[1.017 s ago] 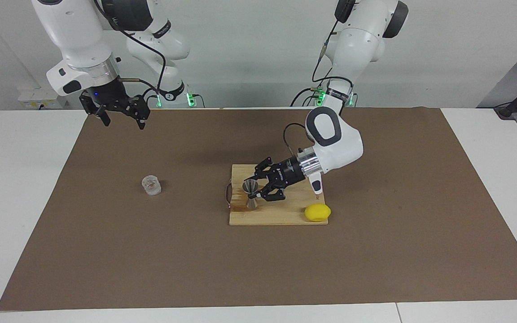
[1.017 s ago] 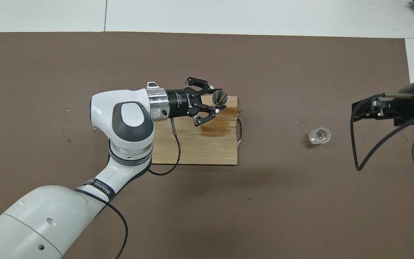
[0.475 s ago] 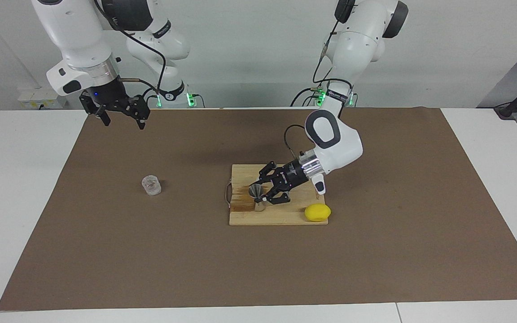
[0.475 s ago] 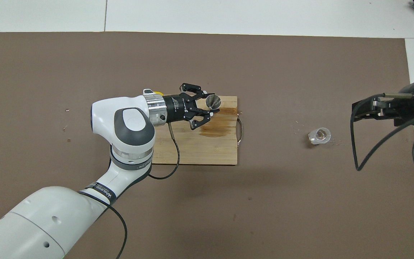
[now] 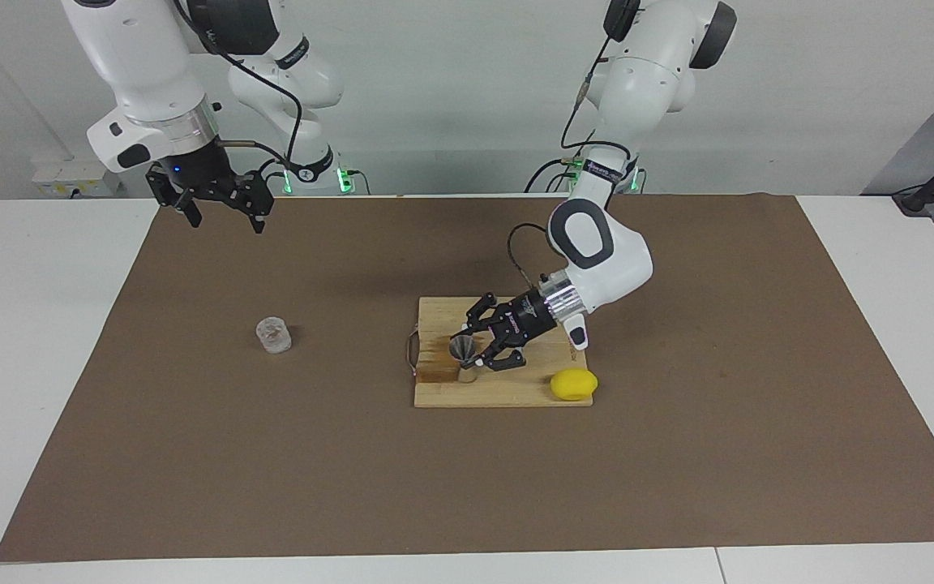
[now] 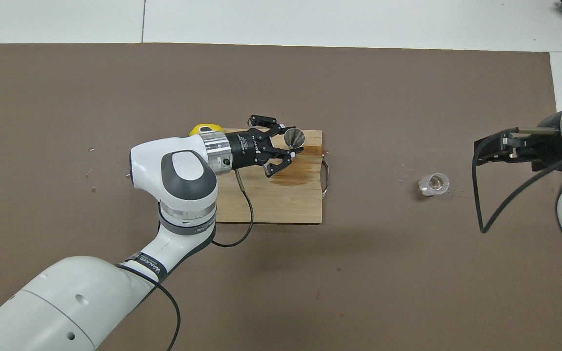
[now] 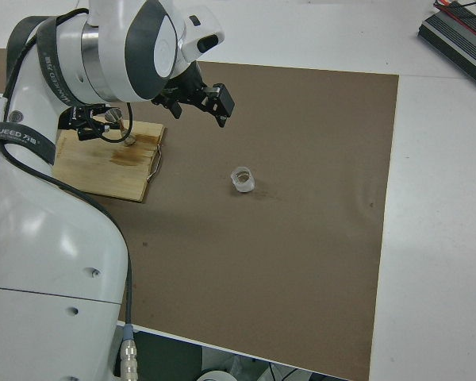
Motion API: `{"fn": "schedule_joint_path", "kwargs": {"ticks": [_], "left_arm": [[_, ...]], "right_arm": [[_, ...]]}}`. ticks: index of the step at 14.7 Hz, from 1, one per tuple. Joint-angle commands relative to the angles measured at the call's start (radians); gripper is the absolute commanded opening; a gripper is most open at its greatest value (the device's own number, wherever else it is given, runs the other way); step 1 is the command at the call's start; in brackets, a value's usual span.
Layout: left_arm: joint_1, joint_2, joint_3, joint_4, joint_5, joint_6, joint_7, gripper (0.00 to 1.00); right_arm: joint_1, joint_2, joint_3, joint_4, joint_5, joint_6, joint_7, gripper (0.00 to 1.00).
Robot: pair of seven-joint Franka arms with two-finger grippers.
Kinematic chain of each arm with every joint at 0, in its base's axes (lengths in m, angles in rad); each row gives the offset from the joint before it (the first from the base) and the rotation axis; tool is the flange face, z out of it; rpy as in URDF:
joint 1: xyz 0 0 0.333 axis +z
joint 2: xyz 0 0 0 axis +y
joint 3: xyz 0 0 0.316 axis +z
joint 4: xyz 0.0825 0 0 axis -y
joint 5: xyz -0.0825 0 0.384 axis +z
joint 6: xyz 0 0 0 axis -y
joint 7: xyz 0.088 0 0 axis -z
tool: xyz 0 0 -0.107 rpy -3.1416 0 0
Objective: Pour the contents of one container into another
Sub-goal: 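Lower the silver cup onto the wooden board and open the left gripper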
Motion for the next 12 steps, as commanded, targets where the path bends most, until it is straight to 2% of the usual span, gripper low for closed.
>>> {"fn": "schedule_joint_path", "kwargs": {"ticks": [1,6,7,8,12], "left_arm": [[-0.020,-0.013,0.010,-0.012,-0.027,0.026,0.021,0.00],[-0.009,-0.016,0.012,-0.025,0.002,0.026,0.021,0.00],[-0.009,-0.016,0.012,-0.025,0.013,0.025,0.021,0.37],[-0.006,-0.016,0.012,-0.026,0.019,0.025,0.020,0.99],[-0.003,-0.017,0.012,-0.028,0.020,0.023,0.018,1.00]], "right_arm": [[-0.014,-0.017,0.006,-0.017,-0.004,-0.012,0.011,1.00],[-0.017,-0.017,0.006,-0.017,-0.004,-0.013,0.010,1.00],[-0.020,-0.017,0.003,-0.015,-0.004,-0.012,0.014,1.00],[-0.024,-0.017,-0.002,-0.014,-0.003,-0.007,0.019,1.00],[-0.059,-0.016,-0.002,0.026,-0.003,-0.001,0.018,1.00]]}}
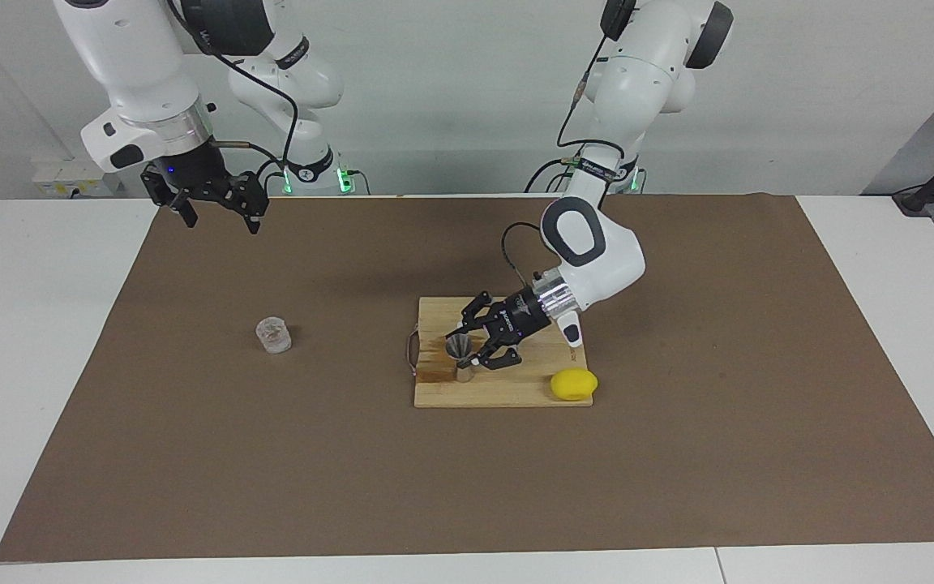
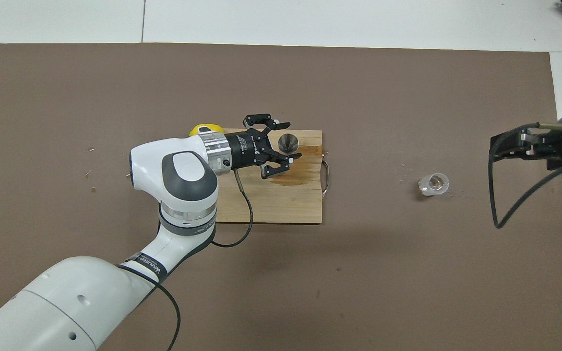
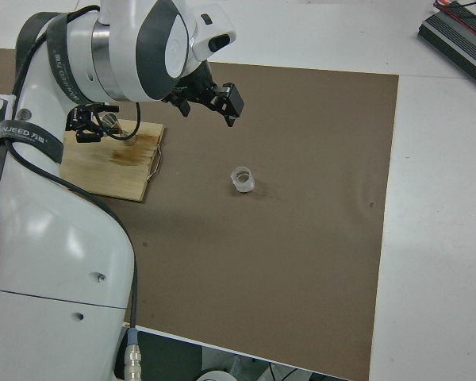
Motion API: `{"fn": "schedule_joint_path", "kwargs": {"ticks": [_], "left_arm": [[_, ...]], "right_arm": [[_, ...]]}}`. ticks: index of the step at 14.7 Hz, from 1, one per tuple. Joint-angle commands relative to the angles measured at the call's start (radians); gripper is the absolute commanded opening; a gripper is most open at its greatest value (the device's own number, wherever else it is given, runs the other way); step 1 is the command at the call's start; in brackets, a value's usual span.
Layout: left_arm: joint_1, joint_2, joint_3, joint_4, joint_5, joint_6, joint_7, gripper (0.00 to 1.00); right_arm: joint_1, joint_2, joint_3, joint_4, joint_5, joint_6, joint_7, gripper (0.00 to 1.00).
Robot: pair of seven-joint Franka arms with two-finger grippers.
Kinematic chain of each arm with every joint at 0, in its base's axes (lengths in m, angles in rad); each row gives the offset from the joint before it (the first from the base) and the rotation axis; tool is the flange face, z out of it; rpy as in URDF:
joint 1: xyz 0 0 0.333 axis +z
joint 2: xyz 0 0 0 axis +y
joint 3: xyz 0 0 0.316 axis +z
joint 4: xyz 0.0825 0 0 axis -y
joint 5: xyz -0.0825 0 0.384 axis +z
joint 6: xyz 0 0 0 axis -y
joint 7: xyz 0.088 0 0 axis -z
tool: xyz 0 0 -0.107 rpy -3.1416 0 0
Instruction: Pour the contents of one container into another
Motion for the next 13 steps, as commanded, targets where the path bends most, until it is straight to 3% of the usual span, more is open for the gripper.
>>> {"fn": "schedule_joint_path", "kwargs": {"ticks": [1,5,10,13], "left_arm": [[0.001,-0.017,0.003,-0.023,0.014,0.000,0.003,1.00],[0.049,-0.028,0.002,-0.014,0.092,-0.107,-0.001,1.00],[0.116,-0.126,0.002,-0.023,0.161,-0.248,-0.070,1.00],[0.161,-0.169,0.000,-0.016,0.325,-0.341,-0.101,1.00]], "right_arm": [[-0.019,-0.011,0.007,0.015,-0.003,0.000,0.016,1.00],[-0.013,-0.008,0.011,0.024,-0.003,0.000,0.018,1.00],[-0.010,-0.008,0.013,0.024,-0.001,0.002,0.018,1.00],[0.013,-0.012,-0.006,0.024,0.013,0.002,0.019,1.00]]}}
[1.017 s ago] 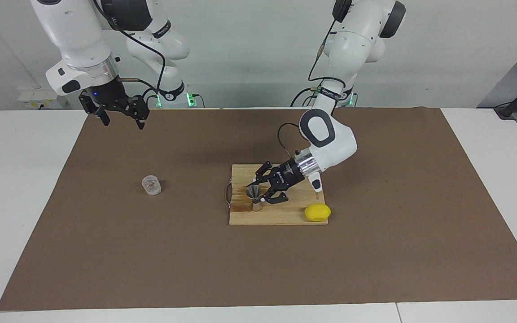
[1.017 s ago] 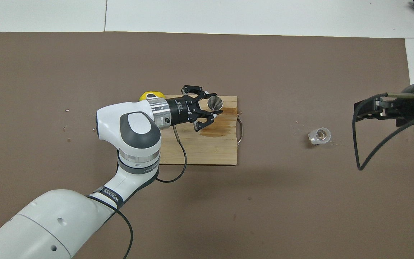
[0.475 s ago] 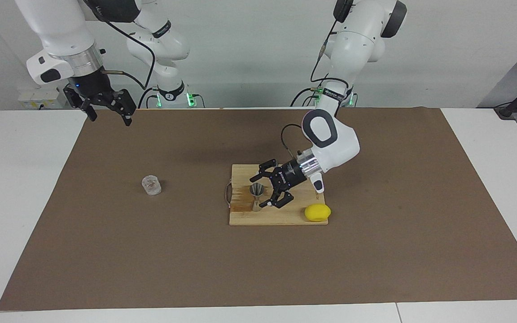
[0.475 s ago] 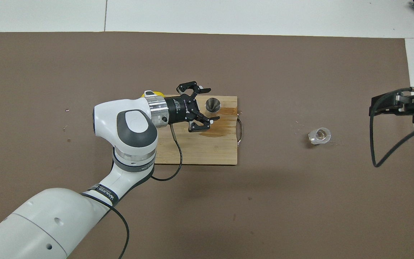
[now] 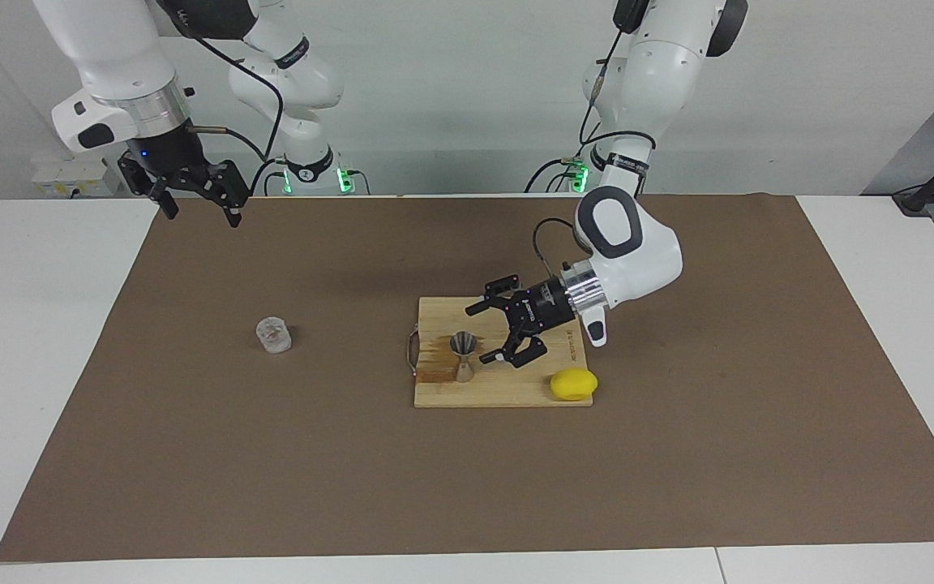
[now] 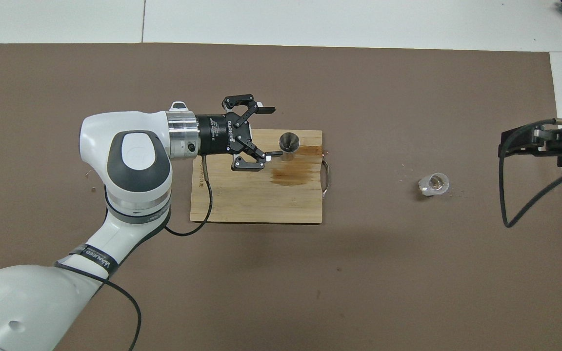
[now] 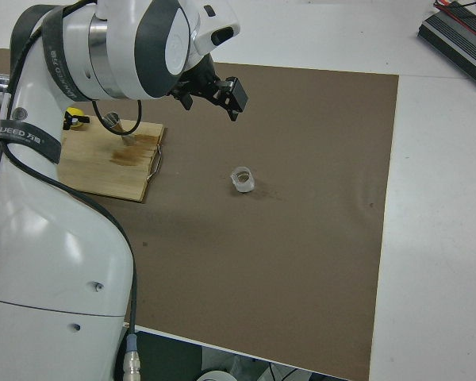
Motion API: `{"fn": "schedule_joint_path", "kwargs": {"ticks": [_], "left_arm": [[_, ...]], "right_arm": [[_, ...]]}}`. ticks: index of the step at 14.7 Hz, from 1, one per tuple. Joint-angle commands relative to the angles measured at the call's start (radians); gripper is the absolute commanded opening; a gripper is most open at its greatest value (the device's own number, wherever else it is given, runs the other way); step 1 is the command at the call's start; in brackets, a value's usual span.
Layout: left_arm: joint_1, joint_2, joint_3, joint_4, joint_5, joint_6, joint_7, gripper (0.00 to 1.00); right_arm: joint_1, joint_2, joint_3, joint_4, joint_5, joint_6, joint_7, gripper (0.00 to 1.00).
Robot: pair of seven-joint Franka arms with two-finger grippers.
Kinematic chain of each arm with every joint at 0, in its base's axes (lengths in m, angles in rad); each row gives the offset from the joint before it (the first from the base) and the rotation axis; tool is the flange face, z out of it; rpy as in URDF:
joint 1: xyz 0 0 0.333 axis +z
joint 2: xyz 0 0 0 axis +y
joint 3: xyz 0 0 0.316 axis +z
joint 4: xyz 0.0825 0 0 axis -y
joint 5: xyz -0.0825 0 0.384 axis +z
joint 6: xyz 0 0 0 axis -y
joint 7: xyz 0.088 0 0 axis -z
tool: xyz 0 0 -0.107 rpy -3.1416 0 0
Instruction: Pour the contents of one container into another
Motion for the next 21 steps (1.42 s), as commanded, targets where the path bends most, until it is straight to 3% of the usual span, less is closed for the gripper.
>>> {"fn": "schedule_joint_path", "kwargs": {"ticks": [1,8,14,17,21], "left_arm": [[0.050,-0.054,-0.001,-0.016,0.168,-0.090,-0.029,1.00],[0.104,-0.063,0.002,0.111,0.771,-0.132,-0.015,1.00],[0.173,-0.052,0.002,0.194,1.265,-0.028,-0.013,1.00],[0.193,-0.055,-0.001,0.208,1.431,-0.035,0.049,1.00],[0.245,-0.087,-0.016,0.208,1.468,-0.162,0.449,1.00]], "right_arm": [[0.022,-0.009,-0.016,0.006,0.010,0.000,0.018,1.00],[0.181,-0.015,-0.195,-0.008,0.012,-0.005,0.019,1.00],[0.188,-0.013,-0.208,-0.012,0.017,-0.002,0.067,1.00],[0.190,-0.010,-0.203,-0.011,0.036,0.015,0.316,1.00],[0.099,0.007,-0.209,-0.022,0.187,0.026,0.563,1.00]]}}
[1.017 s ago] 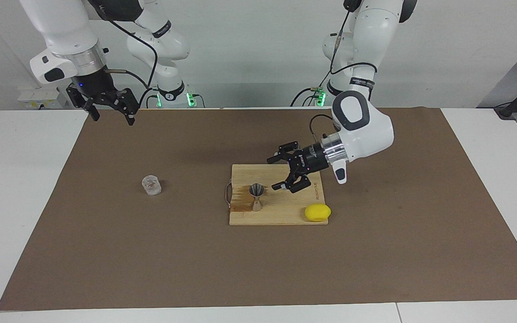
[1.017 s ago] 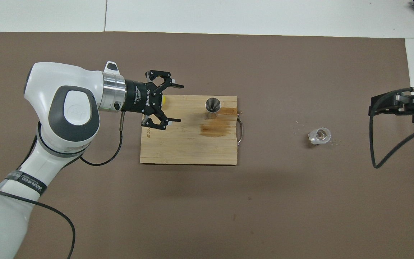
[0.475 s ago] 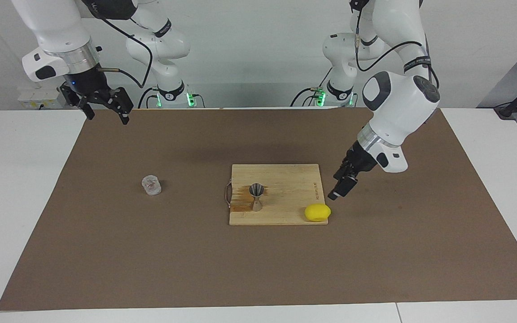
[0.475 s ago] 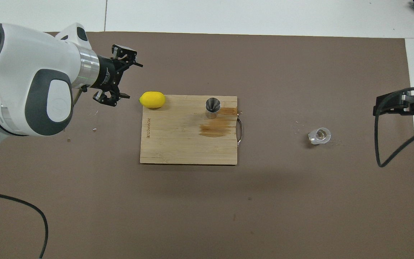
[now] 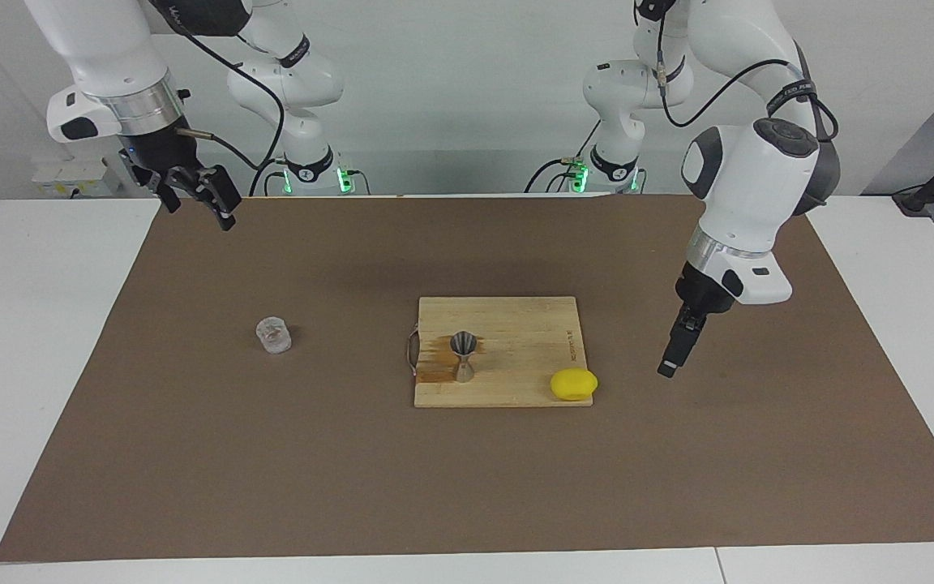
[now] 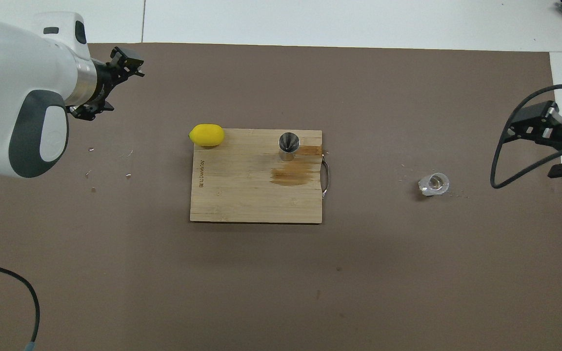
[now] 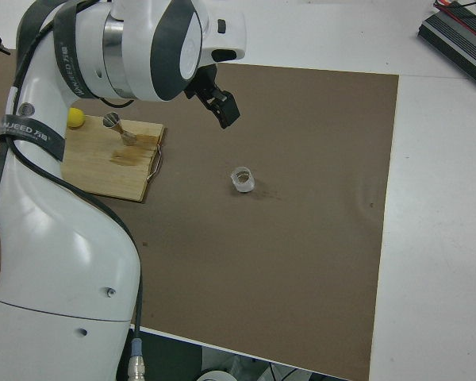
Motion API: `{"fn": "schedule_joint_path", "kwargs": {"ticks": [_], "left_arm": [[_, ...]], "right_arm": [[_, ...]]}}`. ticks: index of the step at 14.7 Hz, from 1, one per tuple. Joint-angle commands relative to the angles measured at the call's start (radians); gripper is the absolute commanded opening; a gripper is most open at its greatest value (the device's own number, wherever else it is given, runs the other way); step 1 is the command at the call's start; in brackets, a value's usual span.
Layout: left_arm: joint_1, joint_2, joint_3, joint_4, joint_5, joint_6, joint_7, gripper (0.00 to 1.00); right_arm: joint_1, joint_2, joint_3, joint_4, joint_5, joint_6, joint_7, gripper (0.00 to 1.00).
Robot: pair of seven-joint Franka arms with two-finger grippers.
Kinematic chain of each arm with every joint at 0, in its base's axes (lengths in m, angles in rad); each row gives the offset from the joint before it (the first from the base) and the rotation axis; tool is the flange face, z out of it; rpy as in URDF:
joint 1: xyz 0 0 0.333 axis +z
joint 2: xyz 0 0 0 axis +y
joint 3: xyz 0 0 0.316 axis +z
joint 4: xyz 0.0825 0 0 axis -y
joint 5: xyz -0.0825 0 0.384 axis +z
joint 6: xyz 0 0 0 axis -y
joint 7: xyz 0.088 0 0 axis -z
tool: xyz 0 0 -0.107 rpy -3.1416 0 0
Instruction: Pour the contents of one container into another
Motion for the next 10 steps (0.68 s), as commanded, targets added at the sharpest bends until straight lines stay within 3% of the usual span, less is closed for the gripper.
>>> {"fn": "schedule_joint_path", "kwargs": {"ticks": [1,4,8,10], "left_arm": [[0.047,-0.054,-0.017,0.001,0.018,-0.124,0.321,1.00],[0.073,-0.134,-0.002,-0.013,0.002,-0.229,0.668,1.00],[0.073,-0.224,-0.001,-0.012,0.002,-0.430,0.762,1.00],[0.076,-0.244,0.009,0.005,0.002,-0.544,0.853,1.00]], "right_arm": [[-0.055,0.008,-0.003,-0.026,0.085,0.018,0.158,1.00],[-0.082,0.033,-0.003,-0.063,0.139,0.039,0.328,1.00],[-0.148,0.074,-0.003,-0.142,0.272,0.122,0.496,1.00],[-0.190,0.137,-0.003,-0.169,0.354,0.151,0.496,1.00]]}}
